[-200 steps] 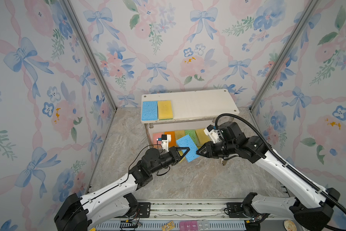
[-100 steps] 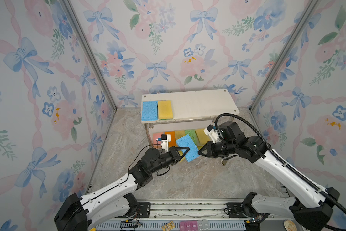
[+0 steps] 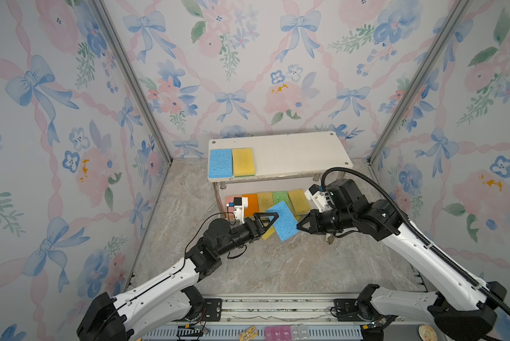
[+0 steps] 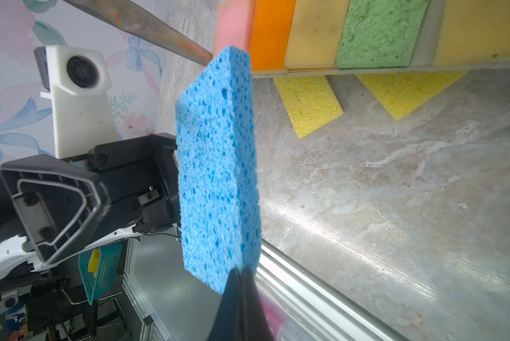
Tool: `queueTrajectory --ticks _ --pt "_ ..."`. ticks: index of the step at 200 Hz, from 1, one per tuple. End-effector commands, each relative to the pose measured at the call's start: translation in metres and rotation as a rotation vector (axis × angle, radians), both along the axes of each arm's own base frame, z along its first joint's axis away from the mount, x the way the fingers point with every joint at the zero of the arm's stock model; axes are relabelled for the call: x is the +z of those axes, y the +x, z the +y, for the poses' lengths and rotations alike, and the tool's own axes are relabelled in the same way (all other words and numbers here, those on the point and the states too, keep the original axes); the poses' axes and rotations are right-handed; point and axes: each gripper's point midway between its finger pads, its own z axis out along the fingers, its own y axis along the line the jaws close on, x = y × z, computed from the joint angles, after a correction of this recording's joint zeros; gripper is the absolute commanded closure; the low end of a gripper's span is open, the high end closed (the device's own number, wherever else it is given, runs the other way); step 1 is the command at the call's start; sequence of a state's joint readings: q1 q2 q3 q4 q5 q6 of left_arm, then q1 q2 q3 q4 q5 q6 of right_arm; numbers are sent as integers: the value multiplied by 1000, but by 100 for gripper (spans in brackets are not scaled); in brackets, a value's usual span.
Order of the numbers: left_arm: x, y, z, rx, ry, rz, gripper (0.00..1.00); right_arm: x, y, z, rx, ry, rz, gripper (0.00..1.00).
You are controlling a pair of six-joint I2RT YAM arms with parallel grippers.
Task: Arrange cleaning sponges on a shelf
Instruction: Pick up the cleaning sponge at the center of the table, then place the cleaning sponge at the shelf.
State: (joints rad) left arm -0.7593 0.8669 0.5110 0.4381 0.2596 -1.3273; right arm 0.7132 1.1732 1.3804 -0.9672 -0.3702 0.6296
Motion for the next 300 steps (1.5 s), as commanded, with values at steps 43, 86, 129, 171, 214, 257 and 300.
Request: queueTrajectory --ticks 43,86,129,171,214,257,300 --pt "-30 12 84 273 111 65 2 92 -10 -23 9 98 -203 100" --pt "-48 18 100 328 122 124 2 131 49 -8 -147 220 -162 100" --pt "-49 25 93 297 179 130 2 141 114 26 -196 258 -111 100" --pt "-48 26 96 289 185 129 2 130 153 47 -236 253 -67 100" --pt "-48 26 103 291 183 135 2 123 164 61 -240 257 -39 100" --pt "-51 27 107 287 180 145 2 112 161 71 -236 256 -19 100" --pt "-53 29 107 275 187 150 2 103 162 71 -249 251 -14 100"
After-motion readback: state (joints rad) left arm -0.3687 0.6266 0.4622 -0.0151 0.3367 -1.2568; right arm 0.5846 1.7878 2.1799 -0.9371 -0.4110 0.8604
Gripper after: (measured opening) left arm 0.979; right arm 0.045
